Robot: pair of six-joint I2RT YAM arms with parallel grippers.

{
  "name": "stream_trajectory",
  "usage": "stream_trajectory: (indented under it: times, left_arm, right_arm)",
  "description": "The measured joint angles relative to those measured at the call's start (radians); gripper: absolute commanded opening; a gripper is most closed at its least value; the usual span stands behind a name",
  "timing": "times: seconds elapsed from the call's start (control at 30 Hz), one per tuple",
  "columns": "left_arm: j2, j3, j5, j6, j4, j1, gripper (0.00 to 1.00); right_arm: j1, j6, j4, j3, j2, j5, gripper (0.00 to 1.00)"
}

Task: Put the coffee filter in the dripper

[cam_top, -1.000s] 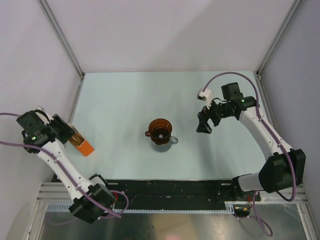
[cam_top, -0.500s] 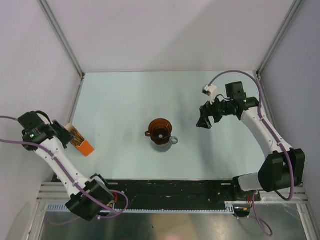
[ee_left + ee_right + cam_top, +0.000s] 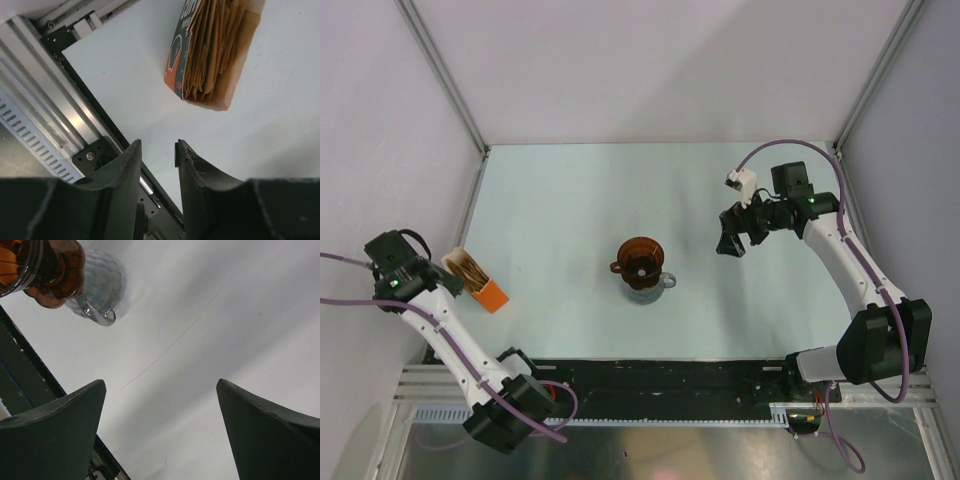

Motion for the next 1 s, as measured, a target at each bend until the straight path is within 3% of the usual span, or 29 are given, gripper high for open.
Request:
stream_trajectory:
  times: [1.0]
  left_arm:
    - [0.092,-0.159,0.034,-0.138,0.319,-0.091,0.35]
  right_arm:
    - [0.061,0.023,-0.027,0.051,-0.015,0.037,0.99]
